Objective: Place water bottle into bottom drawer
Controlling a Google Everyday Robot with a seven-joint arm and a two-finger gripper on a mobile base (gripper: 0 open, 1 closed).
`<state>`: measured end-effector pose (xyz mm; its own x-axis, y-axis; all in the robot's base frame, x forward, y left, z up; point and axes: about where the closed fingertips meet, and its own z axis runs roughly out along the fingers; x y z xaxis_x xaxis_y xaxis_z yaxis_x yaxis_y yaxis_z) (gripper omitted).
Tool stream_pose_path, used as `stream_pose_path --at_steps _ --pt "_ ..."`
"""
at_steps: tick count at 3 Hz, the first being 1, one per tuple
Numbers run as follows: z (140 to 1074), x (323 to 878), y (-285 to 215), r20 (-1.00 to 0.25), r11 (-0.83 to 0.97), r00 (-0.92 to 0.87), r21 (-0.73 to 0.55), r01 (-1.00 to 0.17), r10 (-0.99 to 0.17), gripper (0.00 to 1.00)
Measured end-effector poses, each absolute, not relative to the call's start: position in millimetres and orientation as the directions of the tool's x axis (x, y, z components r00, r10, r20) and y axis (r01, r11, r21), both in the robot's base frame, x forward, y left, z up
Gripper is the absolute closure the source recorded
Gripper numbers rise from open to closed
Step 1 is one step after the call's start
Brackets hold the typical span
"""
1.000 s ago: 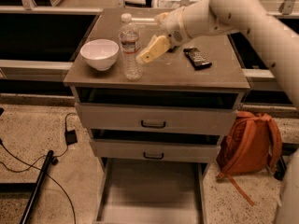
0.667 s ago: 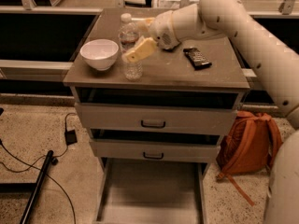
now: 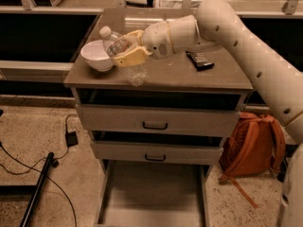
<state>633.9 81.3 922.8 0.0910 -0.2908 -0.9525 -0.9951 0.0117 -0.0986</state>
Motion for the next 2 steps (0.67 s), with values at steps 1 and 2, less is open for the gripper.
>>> stream_pose_path --at_steps 1,2 --pt "924 606 64 -0.974 0.0 0.078 -0.08 -0.997 -0.213 0.88" --pt "912 563 20 -0.962 0.031 0.089 -0.1 -0.995 -0.256 1.0"
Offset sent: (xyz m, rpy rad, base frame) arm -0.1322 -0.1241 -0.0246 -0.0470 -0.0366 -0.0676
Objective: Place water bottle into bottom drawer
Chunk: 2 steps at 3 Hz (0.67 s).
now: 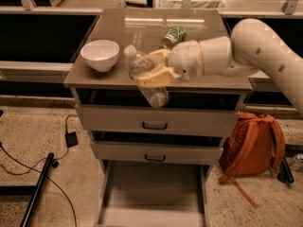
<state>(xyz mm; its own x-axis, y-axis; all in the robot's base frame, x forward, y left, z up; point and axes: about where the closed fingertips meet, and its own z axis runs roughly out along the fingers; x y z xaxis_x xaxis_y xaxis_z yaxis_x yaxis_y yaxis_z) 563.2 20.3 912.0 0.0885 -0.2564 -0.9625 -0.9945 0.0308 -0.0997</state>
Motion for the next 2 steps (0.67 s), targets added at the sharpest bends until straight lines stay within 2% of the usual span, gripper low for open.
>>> stream_pose_path --at_steps 1,2 --pt "874 524 5 -0.876 0.057 0.05 -0.089 -0.994 -0.479 1.0" --pt "849 505 -18 -0.782 0.083 0.02 -0.092 -0.992 -0.622 1.0"
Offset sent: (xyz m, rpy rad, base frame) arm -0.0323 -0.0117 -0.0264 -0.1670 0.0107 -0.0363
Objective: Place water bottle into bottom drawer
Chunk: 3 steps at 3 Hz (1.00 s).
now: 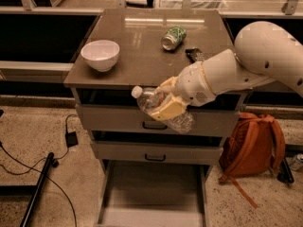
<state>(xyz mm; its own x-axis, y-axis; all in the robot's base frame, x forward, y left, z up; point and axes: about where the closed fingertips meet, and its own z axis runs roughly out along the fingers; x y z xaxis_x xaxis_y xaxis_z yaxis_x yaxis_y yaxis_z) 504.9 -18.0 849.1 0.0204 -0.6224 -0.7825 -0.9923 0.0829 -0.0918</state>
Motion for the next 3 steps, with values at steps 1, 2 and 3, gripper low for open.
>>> stream_pose_path --at_steps 1,2,3 --pt "819 502 23 -0.857 0.02 0.055 -0.076 -0.997 -0.512 1.0" --pt "719 497 59 -0.907 0.0 0.025 -0.028 -1.0 -0.419 1.0" --pt "627 491 72 -0.914 -0.007 -0.045 0.053 -0.999 -0.402 1.0"
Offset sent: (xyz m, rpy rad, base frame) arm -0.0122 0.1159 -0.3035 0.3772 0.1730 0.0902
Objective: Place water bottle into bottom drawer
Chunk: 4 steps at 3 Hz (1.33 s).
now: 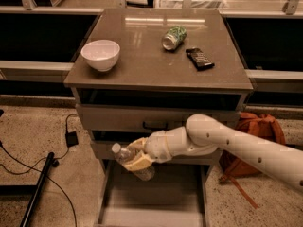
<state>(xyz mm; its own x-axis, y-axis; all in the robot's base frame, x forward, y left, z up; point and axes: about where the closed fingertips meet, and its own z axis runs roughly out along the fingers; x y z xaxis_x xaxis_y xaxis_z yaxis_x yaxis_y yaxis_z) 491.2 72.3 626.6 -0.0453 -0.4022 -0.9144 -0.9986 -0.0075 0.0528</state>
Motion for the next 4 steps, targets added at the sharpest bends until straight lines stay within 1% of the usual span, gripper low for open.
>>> stream_pose_path --at_steps 1,2,3,4 --pt "561 491 61 -0.903 0.032 -0.107 0.103 -0.994 -0.415 1.0" --pt "506 493 58 -0.903 0.079 -0.157 0.136 -0.987 -0.399 1.0" --pt "437 480 55 -0.898 0.139 -0.277 0.244 -0.96 -0.342 1.0" --pt "434 478 57 -0.897 0.137 -0.283 0.251 -0.958 -0.339 1.0"
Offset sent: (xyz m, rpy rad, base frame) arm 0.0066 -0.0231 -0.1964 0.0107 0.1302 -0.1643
